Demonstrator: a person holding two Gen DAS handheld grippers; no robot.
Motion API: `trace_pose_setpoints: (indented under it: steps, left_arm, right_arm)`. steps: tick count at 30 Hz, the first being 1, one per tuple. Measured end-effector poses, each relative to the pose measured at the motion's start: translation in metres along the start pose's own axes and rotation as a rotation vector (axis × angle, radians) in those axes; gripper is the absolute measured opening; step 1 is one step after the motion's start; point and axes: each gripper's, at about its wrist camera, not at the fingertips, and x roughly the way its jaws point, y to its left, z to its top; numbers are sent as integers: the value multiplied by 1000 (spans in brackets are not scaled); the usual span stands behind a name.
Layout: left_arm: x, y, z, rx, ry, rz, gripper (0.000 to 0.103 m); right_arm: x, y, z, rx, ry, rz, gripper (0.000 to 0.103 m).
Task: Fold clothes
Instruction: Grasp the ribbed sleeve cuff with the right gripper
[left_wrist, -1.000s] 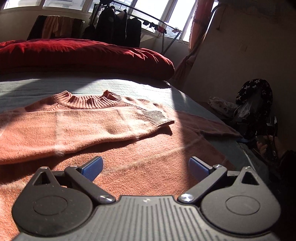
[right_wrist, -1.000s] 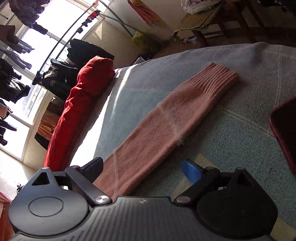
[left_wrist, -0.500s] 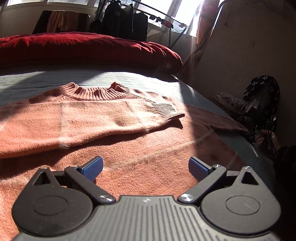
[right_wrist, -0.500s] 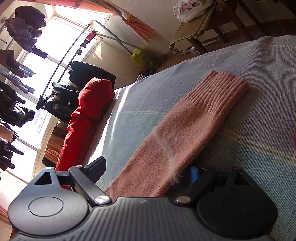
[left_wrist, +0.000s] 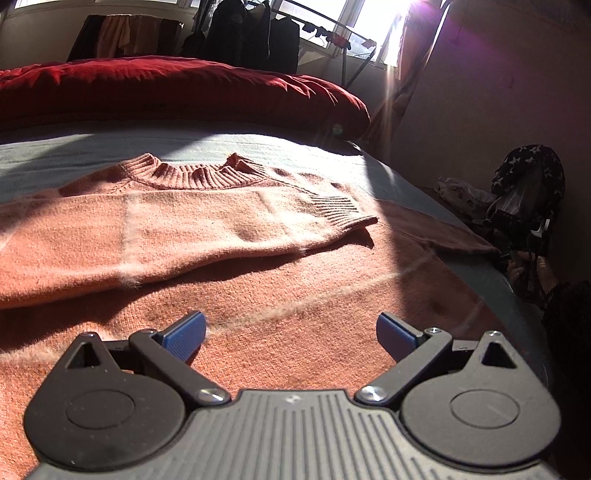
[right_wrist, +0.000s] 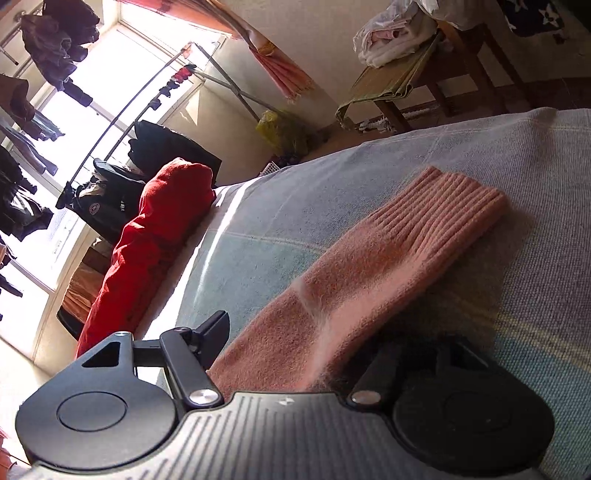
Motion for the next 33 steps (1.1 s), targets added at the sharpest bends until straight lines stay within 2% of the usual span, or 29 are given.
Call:
trace_pose_setpoints:
  steps: [2, 6, 8, 10, 16, 20, 29, 33]
  left_arm:
    - [0, 0, 0, -1, 0, 3, 98]
    - [-1, 1, 0, -4, 1, 4, 98]
    - [-2, 1, 1, -5, 2, 7, 98]
    - [-2, 1, 1, -4, 1, 11, 98]
    - [-3, 2, 2, -12, 2, 10, 98]
    - [-8, 3, 4, -23, 4, -9, 98]
    - [-38, -16, 12, 60, -51, -63, 99]
    - [-43, -16, 15, 63, -56, -41, 99]
  right_arm:
    - [-1, -1, -1, -6, -1, -26, 57]
    - [-1, 1, -2, -14, -5, -60, 46]
    - [-2, 1, -2, -24, 1, -93, 29]
    - [-2, 2, -1, -34, 12, -114, 18]
    - [-4, 29, 0, -156, 45, -195, 14]
    - [-9, 58, -2, -238, 57, -188, 13]
    - [-30, 140, -17, -370, 92, -83, 12]
    - [-38, 179, -33, -428, 117, -21, 11]
